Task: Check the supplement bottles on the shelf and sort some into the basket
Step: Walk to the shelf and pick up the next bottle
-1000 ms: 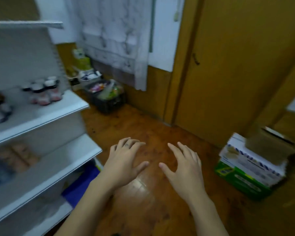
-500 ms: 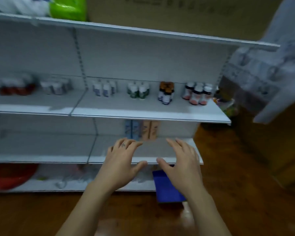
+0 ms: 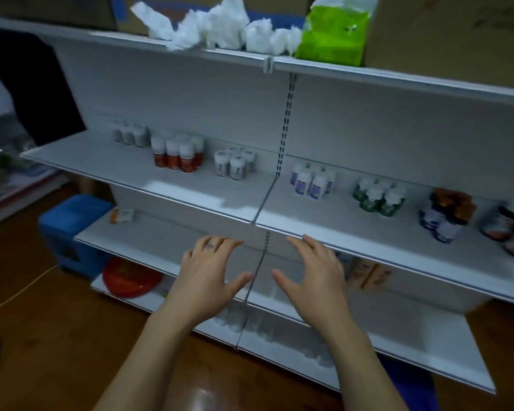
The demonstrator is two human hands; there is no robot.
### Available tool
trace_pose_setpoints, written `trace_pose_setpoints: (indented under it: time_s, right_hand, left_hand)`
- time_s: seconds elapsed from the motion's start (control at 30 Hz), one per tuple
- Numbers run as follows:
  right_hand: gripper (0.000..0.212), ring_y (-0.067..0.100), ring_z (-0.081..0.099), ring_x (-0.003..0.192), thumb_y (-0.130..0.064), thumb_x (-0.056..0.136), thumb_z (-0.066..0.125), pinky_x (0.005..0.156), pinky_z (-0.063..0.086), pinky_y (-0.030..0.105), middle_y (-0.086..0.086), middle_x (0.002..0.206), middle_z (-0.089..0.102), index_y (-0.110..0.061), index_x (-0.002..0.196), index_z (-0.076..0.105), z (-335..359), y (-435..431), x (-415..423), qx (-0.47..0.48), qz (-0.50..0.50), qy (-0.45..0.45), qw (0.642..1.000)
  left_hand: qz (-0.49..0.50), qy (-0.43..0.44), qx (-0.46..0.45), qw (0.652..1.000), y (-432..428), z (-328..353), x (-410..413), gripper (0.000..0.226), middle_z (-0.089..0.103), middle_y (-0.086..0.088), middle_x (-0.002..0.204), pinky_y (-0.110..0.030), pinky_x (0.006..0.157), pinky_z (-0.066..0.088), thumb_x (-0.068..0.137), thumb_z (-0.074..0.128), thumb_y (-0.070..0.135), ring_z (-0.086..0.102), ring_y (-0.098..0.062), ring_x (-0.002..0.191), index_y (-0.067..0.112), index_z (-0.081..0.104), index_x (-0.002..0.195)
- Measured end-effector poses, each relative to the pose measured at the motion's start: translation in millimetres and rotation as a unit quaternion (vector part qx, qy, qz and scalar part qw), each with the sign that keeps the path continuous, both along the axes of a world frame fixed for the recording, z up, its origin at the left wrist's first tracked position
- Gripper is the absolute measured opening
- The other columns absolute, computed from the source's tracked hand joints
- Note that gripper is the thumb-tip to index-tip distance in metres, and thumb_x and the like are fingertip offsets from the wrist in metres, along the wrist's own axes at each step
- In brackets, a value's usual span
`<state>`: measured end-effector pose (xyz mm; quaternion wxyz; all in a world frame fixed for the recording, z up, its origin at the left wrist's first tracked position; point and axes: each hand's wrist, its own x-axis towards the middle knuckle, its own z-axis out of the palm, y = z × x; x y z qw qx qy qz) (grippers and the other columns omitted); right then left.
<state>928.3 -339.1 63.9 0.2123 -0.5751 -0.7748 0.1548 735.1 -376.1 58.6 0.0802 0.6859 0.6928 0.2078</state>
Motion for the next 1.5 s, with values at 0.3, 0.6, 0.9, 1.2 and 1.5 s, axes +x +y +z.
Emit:
trace_pose_setpoints:
  time_s: [0.3, 0.6, 0.9, 1.2, 1.5]
  right_hand:
    - [0.059, 0.017, 0.039, 0.131, -0.049, 0.086, 0.064, 0.108, 0.032, 0.033, -0.005, 0.141, 0.045, -0.031, 0.139, 0.045, -20.6, 121.0, -68.7, -0.005, 0.018, 0.048, 0.999]
    - [0.047, 0.024, 0.053, 0.116, -0.042, 0.086, 0.067, 0.086, 0.044, 0.031, 0.004, 0.131, 0.051, -0.021, 0.126, 0.054, -27.8, 251.5, -137.0, -0.066, -0.022, 0.066, 0.995]
    - [0.046, 0.03, 0.057, 0.109, -0.042, 0.085, 0.067, 0.076, 0.044, 0.031, 0.012, 0.121, 0.057, -0.011, 0.116, 0.054, -40.6, 347.3, -211.7, -0.085, -0.1, 0.089, 0.987]
    - [0.056, 0.032, 0.057, 0.111, -0.03, 0.081, 0.074, 0.081, 0.047, 0.036, 0.014, 0.123, 0.055, -0.004, 0.122, 0.047, -64.2, 392.2, -270.4, -0.037, -0.211, 0.146, 0.966]
    - [0.031, 0.024, 0.057, 0.084, -0.019, 0.082, 0.072, 0.058, 0.035, 0.026, -0.007, 0.082, 0.051, -0.01, 0.099, 0.048, -68.3, 357.4, -281.1, -0.004, -0.31, 0.285, 0.907]
  left_hand:
    - [0.028, 0.003, -0.002, 1.0, 98.1, -8.7, -54.8, 0.062, 0.036, 0.012, 0.147, -0.034, 0.108, 0.026, 0.09, 0.051, 0.059, 0.023, -0.012, 0.138, 0.036, 0.031, 0.144]
    - [0.045, 0.016, -0.016, 0.999, 188.5, -18.0, -114.1, 0.061, 0.04, 0.012, 0.145, -0.034, 0.108, 0.026, 0.089, 0.053, 0.059, 0.025, -0.013, 0.137, 0.035, 0.036, 0.143]
    - [0.022, 0.009, -0.015, 1.0, 255.6, -27.0, -177.8, 0.059, 0.042, 0.008, 0.144, -0.037, 0.104, 0.029, 0.09, 0.053, 0.055, 0.03, -0.016, 0.136, 0.032, 0.038, 0.142]
    - [-0.074, 0.007, -0.051, 0.996, 301.0, -31.3, -246.1, 0.062, 0.039, 0.005, 0.147, -0.037, 0.108, 0.027, 0.09, 0.054, 0.054, 0.027, -0.019, 0.137, 0.031, 0.035, 0.144]
    - [-0.148, 0.039, -0.041, 0.987, 320.4, -35.3, -283.4, 0.061, 0.038, 0.005, 0.146, -0.037, 0.106, 0.028, 0.091, 0.053, 0.054, 0.028, -0.018, 0.137, 0.031, 0.034, 0.144]
